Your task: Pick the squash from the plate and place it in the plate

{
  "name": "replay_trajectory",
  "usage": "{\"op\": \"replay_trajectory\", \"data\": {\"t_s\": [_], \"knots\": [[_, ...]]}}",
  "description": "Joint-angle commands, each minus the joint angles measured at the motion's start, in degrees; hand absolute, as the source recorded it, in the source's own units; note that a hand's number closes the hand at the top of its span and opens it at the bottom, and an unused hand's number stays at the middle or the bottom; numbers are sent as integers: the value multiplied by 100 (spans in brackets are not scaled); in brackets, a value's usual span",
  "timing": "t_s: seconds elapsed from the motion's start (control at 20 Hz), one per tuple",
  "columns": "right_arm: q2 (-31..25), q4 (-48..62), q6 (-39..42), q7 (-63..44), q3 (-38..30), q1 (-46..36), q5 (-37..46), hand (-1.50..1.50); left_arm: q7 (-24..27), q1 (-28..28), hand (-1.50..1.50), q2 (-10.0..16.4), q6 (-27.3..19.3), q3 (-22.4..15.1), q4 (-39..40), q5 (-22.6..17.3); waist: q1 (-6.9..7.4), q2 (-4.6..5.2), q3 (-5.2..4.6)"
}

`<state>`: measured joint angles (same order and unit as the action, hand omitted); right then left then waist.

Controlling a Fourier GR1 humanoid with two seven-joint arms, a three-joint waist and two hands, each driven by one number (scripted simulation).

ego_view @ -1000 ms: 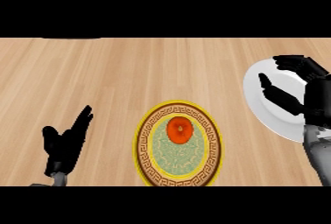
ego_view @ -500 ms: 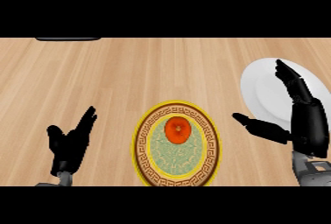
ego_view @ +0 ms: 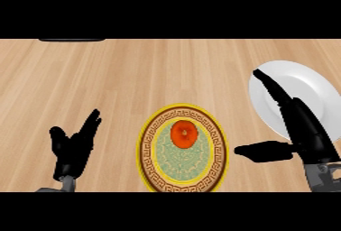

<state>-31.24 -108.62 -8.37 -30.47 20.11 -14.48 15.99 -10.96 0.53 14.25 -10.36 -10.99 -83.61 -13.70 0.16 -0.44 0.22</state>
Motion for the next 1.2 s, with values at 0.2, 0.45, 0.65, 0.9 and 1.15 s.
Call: {"op": "replay_trajectory", "data": {"t_s": [0.2,0.45,0.65,0.9,1.15], "knots": [[718,362,889,-1819,727,-1204,675,-150,-64,3,0,-126,232,-7,133,-34,56,49,-27],[1603,456,712,-2537,1565,-1139,1761,-150,37,0,0,-216,219,47,237,94,22,40,-26],[1800,808,906,-2386,1436,-923,1721,-150,106,-198,0,-155,453,306,452,-13,-9,46,-24],[2108,1042,1198,-2201,1142,-988,1505,-150,23,49,0,-311,323,128,252,245,4,44,-22],[2607,1305,1047,-2168,1471,-772,2091,-150,291,-116,0,-334,599,368,655,198,-12,46,-23]]}}
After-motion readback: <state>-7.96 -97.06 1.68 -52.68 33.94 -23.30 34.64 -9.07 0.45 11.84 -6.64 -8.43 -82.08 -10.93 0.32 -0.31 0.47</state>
